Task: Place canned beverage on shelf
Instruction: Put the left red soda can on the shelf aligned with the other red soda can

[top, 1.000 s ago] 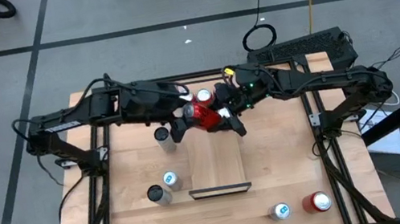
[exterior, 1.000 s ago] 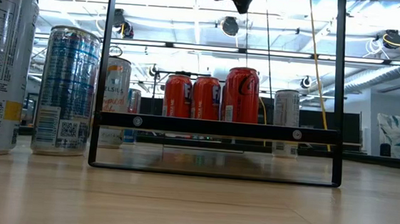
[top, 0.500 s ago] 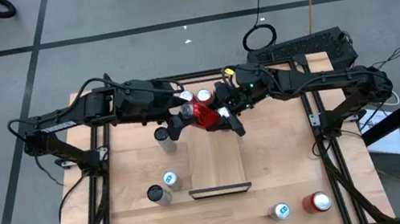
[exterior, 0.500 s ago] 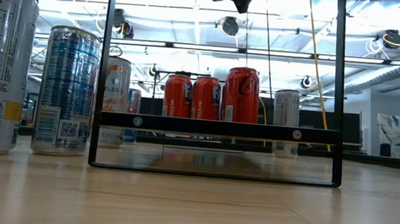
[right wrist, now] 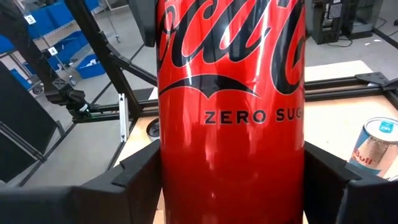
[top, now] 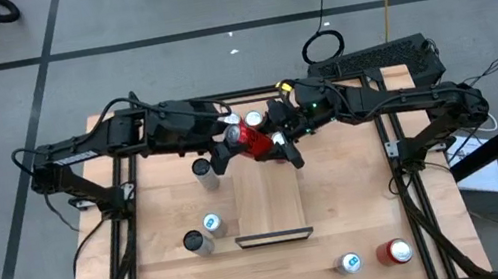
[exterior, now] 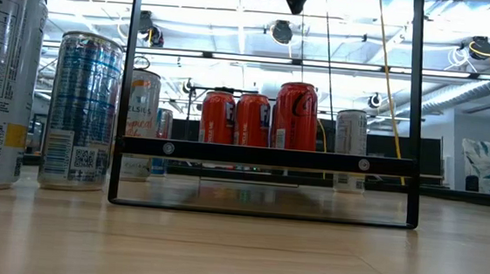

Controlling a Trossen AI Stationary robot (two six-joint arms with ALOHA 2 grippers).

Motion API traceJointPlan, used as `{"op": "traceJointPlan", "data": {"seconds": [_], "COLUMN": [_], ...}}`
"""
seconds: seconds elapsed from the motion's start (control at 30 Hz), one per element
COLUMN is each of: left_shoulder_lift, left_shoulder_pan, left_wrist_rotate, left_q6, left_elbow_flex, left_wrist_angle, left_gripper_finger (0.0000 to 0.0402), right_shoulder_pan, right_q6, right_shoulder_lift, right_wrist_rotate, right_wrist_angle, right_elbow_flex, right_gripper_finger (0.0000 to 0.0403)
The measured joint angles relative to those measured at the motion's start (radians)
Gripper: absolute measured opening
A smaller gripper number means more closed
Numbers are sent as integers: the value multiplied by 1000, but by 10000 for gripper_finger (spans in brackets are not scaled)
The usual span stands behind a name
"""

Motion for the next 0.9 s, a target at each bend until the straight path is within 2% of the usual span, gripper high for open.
{"op": "traceJointPlan", "data": {"seconds": [0.23, 0.47, 0.63, 0.9], "left_shoulder_lift": [0, 3, 3, 3], "left_shoulder_pan": [0, 0, 0, 2], "left_wrist_rotate": [0, 20, 24, 50], "left_q6": [2, 58, 103, 128], "left_elbow_flex": [0, 0, -1, -1], "left_wrist_angle": [-1, -3, -23, -47], "left_gripper_finger": [285, 283, 283, 282], "right_shoulder_pan": [0, -1, -2, -14], "right_q6": [2, 66, 88, 58], "right_shoulder_lift": [0, 0, -8, -58], "right_wrist_rotate": [13, -13, -25, -17], "right_wrist_angle": [-1, -29, -120, -296], "right_elbow_flex": [0, 1, 3, 3], "right_gripper_finger": [267, 313, 341, 345]}}
